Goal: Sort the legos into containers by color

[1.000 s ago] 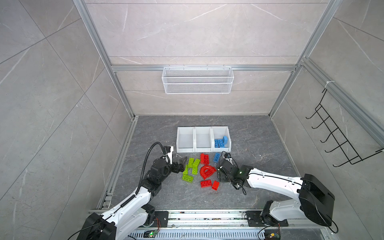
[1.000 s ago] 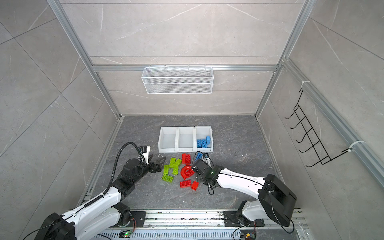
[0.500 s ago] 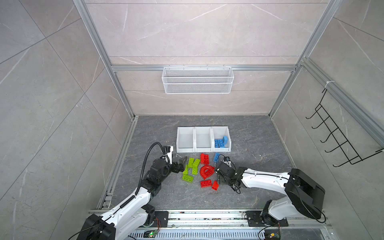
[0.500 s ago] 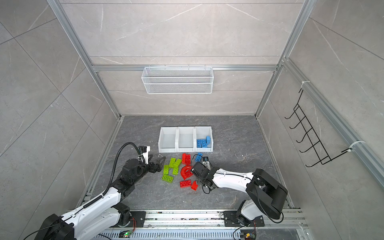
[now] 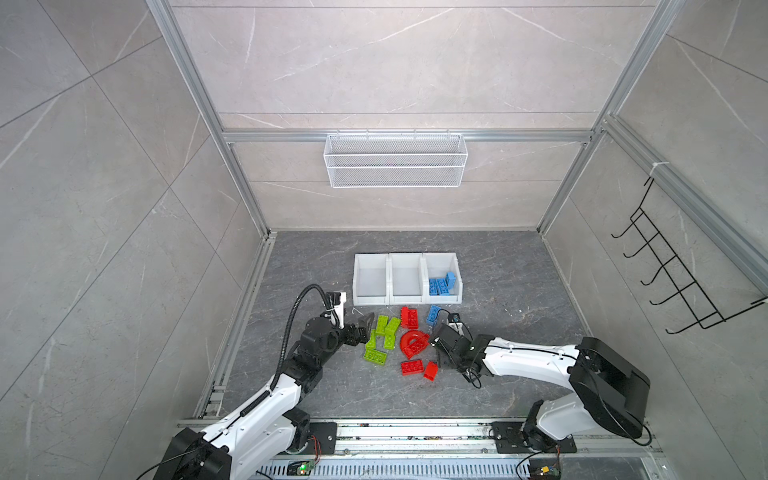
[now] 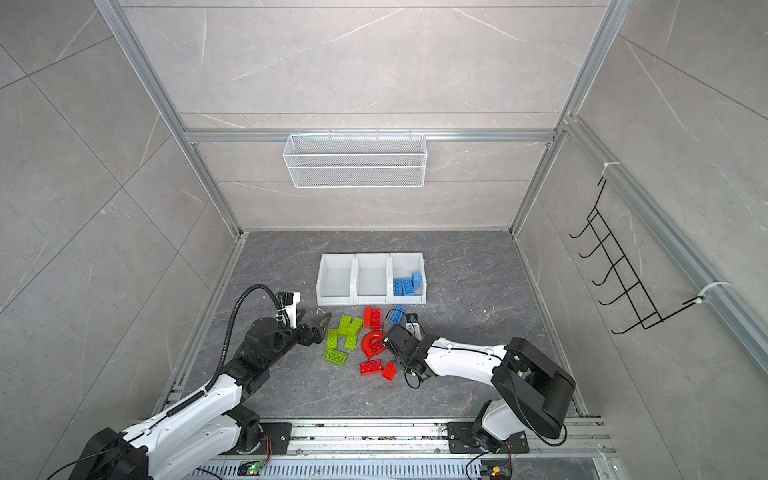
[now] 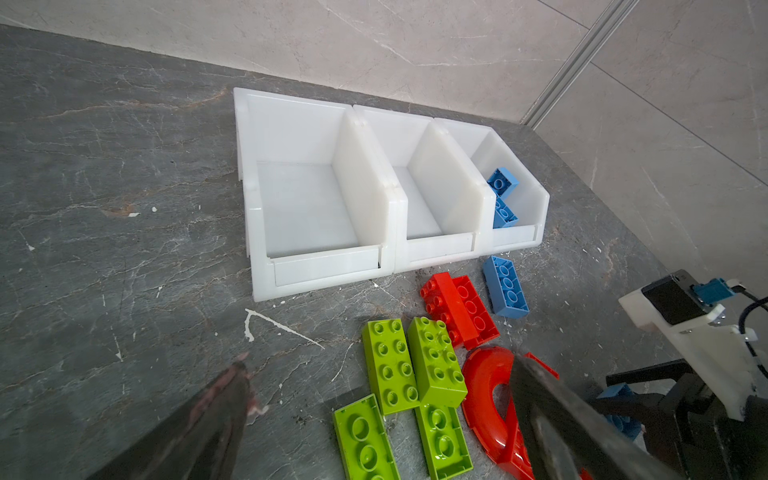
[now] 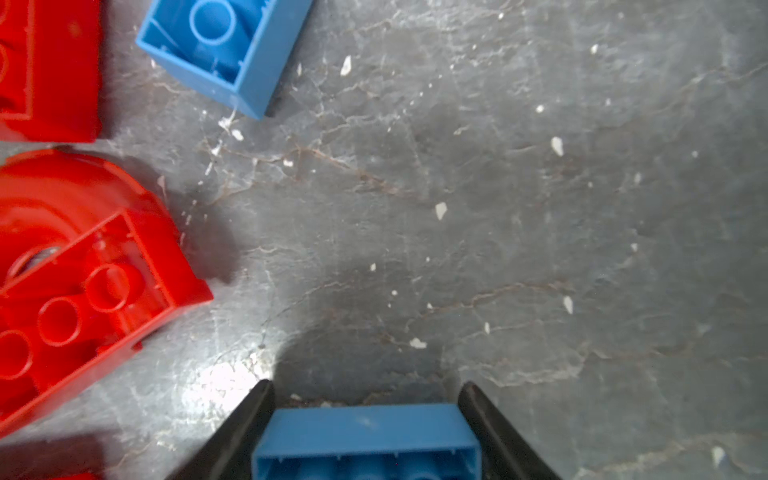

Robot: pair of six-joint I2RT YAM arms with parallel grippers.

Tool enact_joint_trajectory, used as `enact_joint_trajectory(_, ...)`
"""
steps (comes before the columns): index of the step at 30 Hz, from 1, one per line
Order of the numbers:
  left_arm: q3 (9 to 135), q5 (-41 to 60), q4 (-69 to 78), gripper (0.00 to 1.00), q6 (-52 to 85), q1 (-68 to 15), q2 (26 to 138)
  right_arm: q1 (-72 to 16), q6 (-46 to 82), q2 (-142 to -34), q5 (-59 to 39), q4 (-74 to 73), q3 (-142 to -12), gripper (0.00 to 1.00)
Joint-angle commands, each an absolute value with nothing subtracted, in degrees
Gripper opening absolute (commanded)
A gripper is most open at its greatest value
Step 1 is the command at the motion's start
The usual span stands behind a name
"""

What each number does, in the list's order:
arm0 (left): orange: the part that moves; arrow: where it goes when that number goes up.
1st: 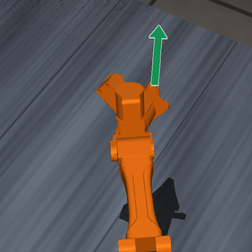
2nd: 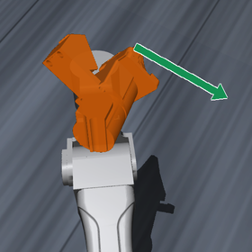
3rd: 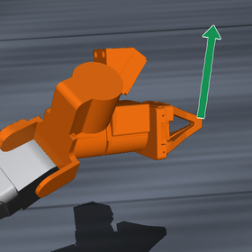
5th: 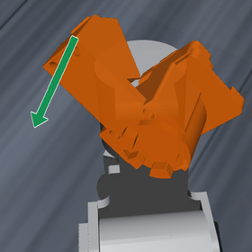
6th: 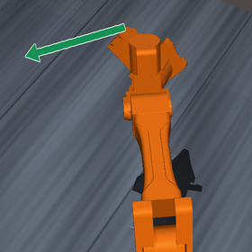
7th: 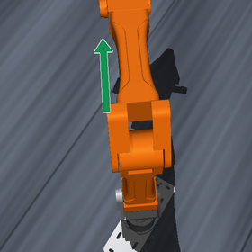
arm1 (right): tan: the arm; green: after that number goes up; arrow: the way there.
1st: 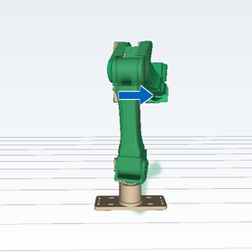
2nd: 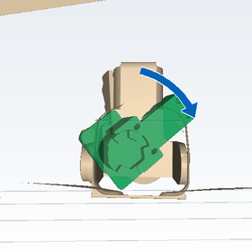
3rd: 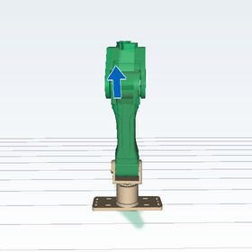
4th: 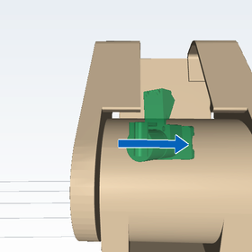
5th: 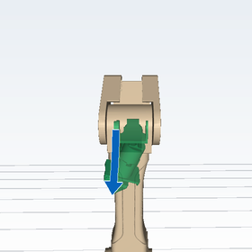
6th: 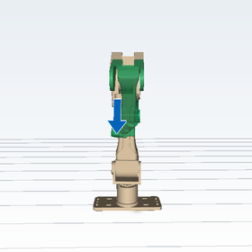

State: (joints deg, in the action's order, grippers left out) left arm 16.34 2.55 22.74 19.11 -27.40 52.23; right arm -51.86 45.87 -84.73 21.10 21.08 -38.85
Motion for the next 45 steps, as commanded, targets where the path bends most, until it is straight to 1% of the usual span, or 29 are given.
enact_joint_trajectory(1,17.64,1.67,24.69,1.0,19.09,-27.47,52.55,-52.38,45.02,-80.84,21.77,18.46,-37.28,0.59)
enact_joint_trajectory(8,17.93,2.2,24.87,1.0,20.42,-27.5,52.91,-52.14,41.62,-76.38,22.56,17.23,-39.27,0.54)
enact_joint_trajectory(13,17.53,-0.27,25.09,1.0,19.75,-27.45,54.28,-50.06,32.65,-77.25,22.97,14.4,-46.63,0.53)
enact_joint_trajectory(15,17.51,-0.7,25.54,1.0,20.06,-27.49,55.51,-47.15,28.93,-78.96,21.85,14.33,-50.54,0.52)
enact_joint_trajectory(20,17.49,-0.05,26.98,1.0,21.24,-27.45,57.21,-39.31,23.0,-83.46,14.99,12.77,-58.24,0.52)
enact_joint_trajectory(26,17.26,-0.44,27.23,1.0,20.92,-27.47,57.3,-32.75,18.45,-90.18,12.89,12.43,-65.28,0.51)
enact_joint_trajectory(31,16.52,0.62,29.16,1.0,21.8,-27.42,57.44,-30.21,17.69,-94.68,13.91,10.2,-68.02,0.52)
enact_joint_trajectory(36,16.33,0.17,29.05,1.0,21.88,-27.5,57.19,-28.81,16.87,-100.61,14.34,11.51,-73.65,0.52)
enact_joint_trajectory(45,16.19,0.78,29.09,1.0,21.88,-27.43,56.67,-26.78,17.84,-104.41,14.08,11.21,-76.59,0.55)
